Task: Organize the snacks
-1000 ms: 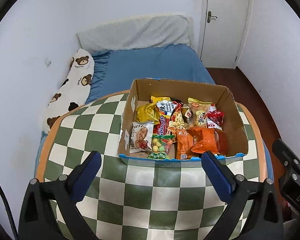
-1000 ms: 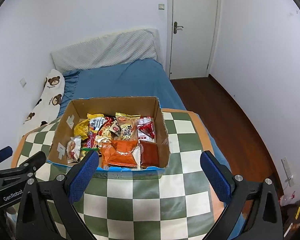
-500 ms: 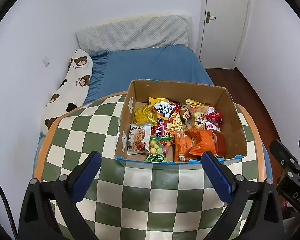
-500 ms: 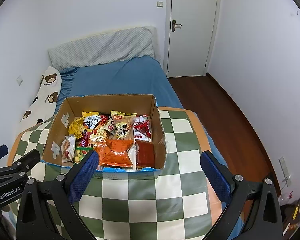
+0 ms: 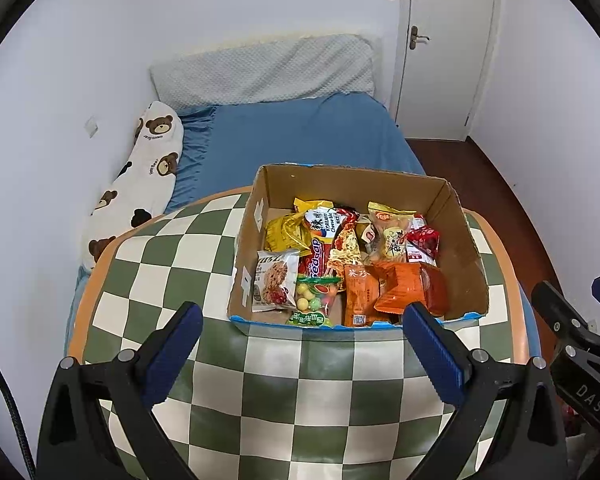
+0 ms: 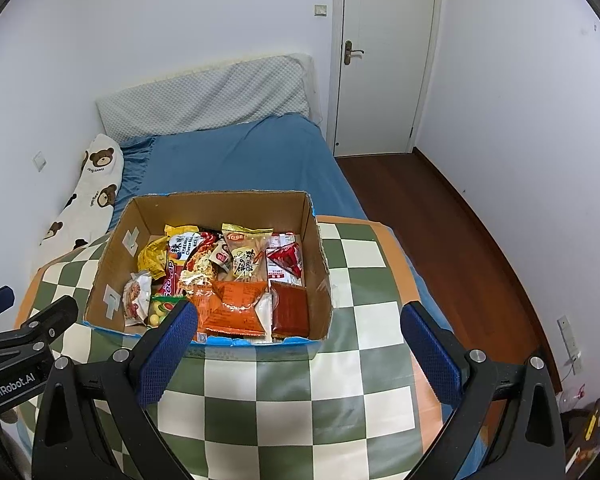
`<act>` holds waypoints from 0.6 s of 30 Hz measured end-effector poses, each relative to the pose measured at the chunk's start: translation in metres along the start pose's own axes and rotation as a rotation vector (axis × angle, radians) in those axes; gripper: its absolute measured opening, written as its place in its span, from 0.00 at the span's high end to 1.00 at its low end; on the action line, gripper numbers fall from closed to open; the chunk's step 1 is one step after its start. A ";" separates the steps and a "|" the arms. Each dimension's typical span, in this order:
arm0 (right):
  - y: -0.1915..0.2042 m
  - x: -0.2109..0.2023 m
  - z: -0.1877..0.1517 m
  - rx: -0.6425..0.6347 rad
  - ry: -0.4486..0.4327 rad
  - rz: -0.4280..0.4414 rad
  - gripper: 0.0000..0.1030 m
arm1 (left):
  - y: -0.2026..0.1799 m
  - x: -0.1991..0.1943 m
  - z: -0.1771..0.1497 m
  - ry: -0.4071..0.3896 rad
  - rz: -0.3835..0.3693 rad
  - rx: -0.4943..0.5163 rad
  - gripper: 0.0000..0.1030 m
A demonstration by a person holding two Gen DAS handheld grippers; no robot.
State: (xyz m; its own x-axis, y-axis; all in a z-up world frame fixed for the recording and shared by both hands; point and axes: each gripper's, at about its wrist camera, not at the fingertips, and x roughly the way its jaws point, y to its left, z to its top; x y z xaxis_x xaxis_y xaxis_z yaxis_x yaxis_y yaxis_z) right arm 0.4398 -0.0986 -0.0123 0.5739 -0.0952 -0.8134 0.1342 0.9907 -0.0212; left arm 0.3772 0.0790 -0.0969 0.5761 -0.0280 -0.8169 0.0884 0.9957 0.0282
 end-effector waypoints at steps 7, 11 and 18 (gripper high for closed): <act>0.001 0.001 0.000 -0.001 -0.001 0.001 0.00 | -0.003 -0.002 0.000 -0.002 -0.002 0.006 0.00; 0.001 0.000 0.000 -0.002 -0.002 0.000 0.00 | -0.004 -0.002 -0.001 -0.002 0.000 0.009 0.00; -0.003 -0.004 -0.007 0.012 0.002 0.002 0.00 | -0.005 -0.003 -0.001 -0.005 0.000 0.013 0.00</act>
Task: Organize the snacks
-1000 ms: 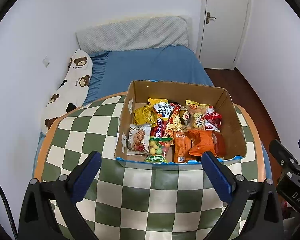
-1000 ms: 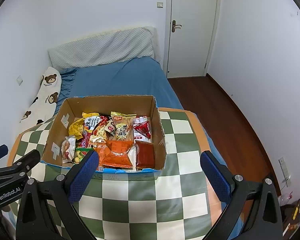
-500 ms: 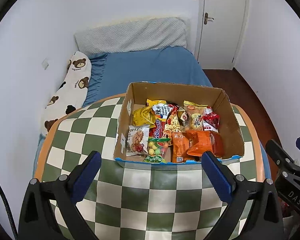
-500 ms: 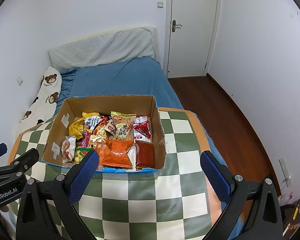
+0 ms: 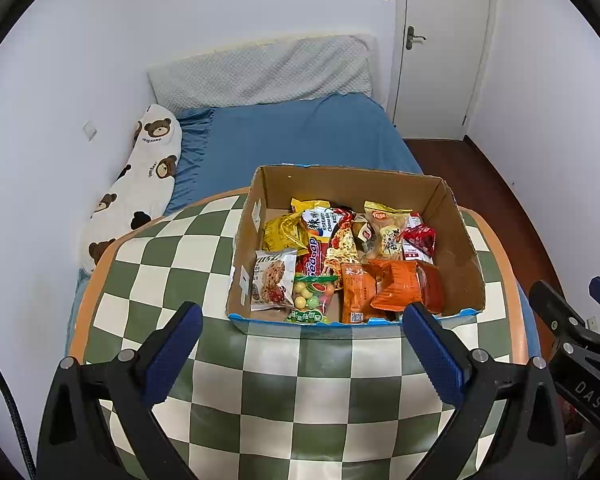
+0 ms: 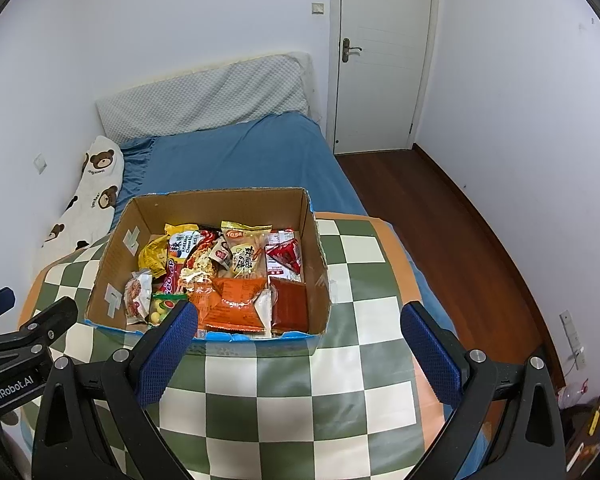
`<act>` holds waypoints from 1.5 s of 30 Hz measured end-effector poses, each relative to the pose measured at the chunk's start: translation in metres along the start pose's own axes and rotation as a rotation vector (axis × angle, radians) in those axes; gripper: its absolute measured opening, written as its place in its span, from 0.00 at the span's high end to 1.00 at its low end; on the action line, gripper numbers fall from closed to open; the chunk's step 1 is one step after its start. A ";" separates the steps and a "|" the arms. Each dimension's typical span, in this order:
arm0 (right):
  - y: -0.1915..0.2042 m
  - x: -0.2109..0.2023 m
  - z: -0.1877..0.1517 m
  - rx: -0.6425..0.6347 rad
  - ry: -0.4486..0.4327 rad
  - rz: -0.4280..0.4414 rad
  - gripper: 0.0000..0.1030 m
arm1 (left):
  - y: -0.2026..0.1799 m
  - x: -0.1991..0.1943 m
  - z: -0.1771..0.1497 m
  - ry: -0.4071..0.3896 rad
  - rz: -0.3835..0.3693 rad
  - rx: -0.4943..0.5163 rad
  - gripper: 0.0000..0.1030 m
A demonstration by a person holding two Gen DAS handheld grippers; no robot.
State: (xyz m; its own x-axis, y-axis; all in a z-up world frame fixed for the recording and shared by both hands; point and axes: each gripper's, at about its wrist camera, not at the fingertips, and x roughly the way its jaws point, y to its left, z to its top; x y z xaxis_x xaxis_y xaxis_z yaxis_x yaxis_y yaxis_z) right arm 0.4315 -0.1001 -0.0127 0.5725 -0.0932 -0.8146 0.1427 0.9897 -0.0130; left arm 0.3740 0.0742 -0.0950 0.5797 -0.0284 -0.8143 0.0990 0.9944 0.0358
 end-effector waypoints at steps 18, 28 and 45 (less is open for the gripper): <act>-0.001 -0.001 -0.008 -0.002 0.018 0.005 0.00 | 0.000 -0.001 -0.009 0.013 0.003 0.000 0.00; 0.001 -0.003 -0.008 -0.007 0.013 0.015 0.00 | 0.000 -0.001 -0.011 0.015 0.005 0.004 0.00; 0.004 -0.008 -0.006 -0.009 0.008 0.029 0.00 | 0.002 -0.003 -0.013 0.008 0.008 -0.003 0.00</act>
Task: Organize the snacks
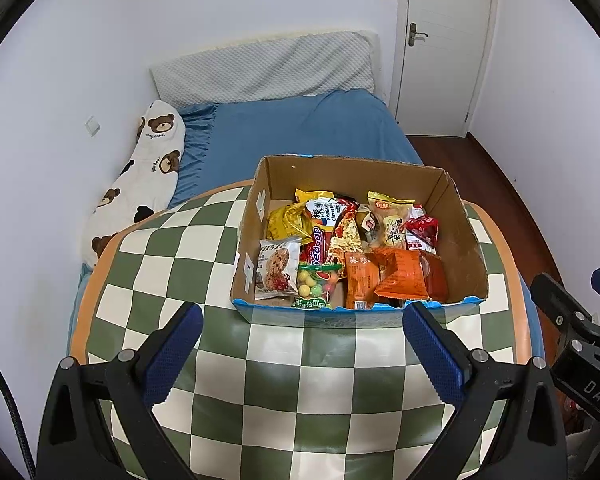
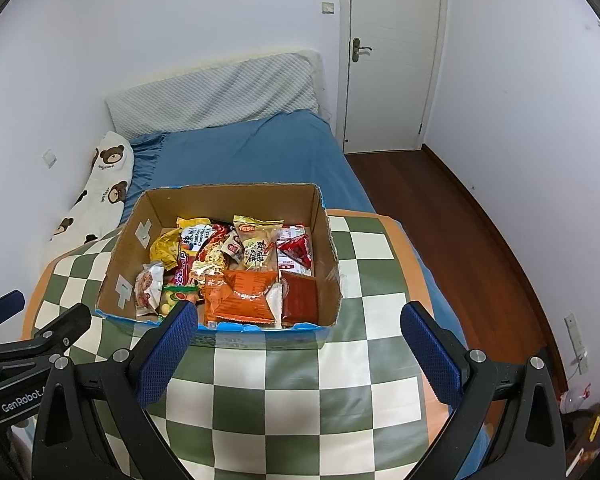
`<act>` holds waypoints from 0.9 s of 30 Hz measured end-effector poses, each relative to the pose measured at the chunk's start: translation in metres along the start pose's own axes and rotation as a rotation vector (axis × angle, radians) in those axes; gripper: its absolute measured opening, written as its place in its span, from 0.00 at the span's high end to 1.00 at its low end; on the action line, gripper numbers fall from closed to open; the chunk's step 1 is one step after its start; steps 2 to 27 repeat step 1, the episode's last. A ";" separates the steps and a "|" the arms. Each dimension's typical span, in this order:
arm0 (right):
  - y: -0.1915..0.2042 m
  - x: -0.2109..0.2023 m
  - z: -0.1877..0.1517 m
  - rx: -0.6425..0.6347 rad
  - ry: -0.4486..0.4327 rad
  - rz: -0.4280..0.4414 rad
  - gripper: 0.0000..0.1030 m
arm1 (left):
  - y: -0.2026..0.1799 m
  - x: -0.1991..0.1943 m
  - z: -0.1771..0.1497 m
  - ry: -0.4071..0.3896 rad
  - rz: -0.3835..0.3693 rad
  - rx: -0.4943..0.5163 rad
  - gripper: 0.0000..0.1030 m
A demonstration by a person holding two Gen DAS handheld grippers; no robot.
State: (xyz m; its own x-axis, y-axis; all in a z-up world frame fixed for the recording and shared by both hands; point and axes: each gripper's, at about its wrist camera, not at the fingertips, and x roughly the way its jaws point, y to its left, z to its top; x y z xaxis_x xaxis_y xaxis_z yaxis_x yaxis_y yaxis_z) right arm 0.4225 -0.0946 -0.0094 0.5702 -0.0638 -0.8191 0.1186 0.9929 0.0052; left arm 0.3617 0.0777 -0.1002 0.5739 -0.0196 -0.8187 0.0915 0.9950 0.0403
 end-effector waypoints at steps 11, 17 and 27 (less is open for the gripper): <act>0.001 0.000 0.000 0.001 0.001 0.002 0.00 | 0.000 0.000 0.000 -0.001 -0.002 -0.002 0.00; 0.001 0.000 0.000 0.001 0.001 0.002 0.00 | 0.000 0.000 0.000 -0.001 -0.002 -0.002 0.00; 0.001 0.000 0.000 0.001 0.001 0.002 0.00 | 0.000 0.000 0.000 -0.001 -0.002 -0.002 0.00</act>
